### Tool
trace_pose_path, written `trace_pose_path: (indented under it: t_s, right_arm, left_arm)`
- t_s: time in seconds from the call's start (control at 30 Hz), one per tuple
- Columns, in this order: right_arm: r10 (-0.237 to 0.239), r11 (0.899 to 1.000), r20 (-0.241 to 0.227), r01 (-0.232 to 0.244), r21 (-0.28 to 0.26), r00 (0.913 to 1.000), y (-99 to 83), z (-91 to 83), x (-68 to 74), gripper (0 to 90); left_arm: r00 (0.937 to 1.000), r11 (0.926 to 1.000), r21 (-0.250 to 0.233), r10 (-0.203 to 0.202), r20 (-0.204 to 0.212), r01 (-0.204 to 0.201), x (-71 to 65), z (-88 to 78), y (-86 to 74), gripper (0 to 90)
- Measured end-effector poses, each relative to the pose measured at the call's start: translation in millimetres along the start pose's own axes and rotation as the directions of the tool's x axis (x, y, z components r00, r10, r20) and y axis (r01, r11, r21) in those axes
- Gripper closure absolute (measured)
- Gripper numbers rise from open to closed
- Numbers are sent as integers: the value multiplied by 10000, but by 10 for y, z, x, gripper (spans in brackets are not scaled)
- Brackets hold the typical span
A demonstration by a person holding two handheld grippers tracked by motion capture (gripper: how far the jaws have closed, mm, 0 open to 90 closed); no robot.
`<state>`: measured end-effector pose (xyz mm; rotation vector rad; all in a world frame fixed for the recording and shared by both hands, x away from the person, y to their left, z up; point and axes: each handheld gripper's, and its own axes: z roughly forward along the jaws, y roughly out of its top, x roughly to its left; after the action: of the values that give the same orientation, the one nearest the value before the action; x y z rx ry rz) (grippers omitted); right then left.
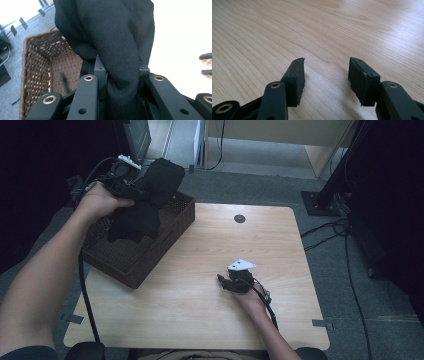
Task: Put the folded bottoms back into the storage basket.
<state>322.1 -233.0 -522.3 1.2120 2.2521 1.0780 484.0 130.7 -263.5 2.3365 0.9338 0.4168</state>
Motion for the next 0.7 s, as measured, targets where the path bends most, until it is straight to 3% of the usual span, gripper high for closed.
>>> trace_pose_path:
  t_s: [0.33,0.5,0.7]
  right_arm:
    - [-14,10000,15,14,-6,10000,0,1,0,476]
    - [-16,10000,14,16,-9,10000,0,1,-2,479]
    - [-5,10000,16,5,-20,10000,-1,2,-3,479]
  left_arm:
    - [9986,9974,671,-306,435,276,120,539,-125,720]
    - [9963,9929,1078,-575,646,504,171,860,-211,718]
    - [9930,9870,1406,-893,767,779,231,1130,-347,715]
